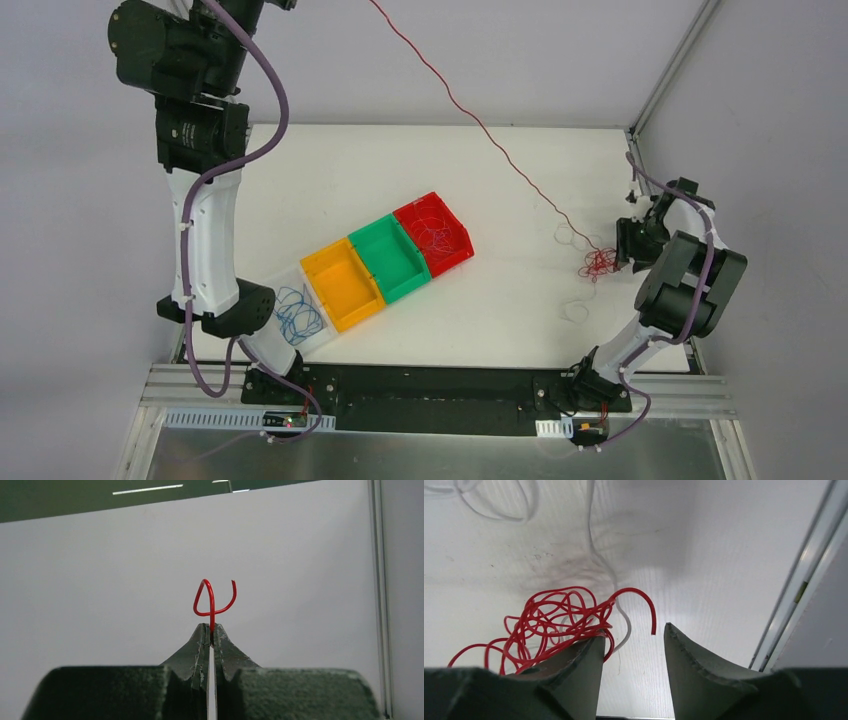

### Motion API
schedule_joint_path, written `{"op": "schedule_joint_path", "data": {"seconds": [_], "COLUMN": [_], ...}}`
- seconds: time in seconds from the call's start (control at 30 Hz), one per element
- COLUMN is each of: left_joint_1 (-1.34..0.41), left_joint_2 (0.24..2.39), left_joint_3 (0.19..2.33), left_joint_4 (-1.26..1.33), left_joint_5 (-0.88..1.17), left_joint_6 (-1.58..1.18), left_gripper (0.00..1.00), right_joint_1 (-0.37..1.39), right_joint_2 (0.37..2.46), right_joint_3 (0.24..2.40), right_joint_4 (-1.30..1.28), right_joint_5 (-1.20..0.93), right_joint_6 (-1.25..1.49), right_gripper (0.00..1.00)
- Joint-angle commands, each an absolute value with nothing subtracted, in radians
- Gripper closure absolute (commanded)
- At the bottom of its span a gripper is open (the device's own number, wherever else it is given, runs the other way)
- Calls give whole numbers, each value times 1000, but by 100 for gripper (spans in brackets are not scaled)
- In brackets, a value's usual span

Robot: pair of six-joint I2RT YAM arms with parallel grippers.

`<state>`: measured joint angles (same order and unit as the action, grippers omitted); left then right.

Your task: Untangle the cables

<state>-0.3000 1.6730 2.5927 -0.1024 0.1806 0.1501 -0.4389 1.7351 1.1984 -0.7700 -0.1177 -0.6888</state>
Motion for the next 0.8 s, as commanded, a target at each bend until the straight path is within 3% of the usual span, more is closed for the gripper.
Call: {"op": "schedule_joint_path", "data": {"seconds": [0.0, 0.33, 0.77], "left_joint_1": [-296, -296, -296], "left_joint_2": [1681, 1698, 1650], "left_joint_3": [2643, 2672, 2538], "left_joint_4": [36, 107, 28], "left_joint_5": [171, 138, 224], "left_joint_6": [186, 255, 166], "left_gripper": [100, 100, 100], "right_joint_1": [-498, -584, -667], "right_joint_2": [1665, 1730, 1813], "right_joint_3": [1268, 1357, 1668], "right_joint_4": [-836, -945, -1460], "right_joint_5": [-153, -228, -893], "right_joint_6": [-712, -716, -821], "right_gripper": [47, 37, 34]}}
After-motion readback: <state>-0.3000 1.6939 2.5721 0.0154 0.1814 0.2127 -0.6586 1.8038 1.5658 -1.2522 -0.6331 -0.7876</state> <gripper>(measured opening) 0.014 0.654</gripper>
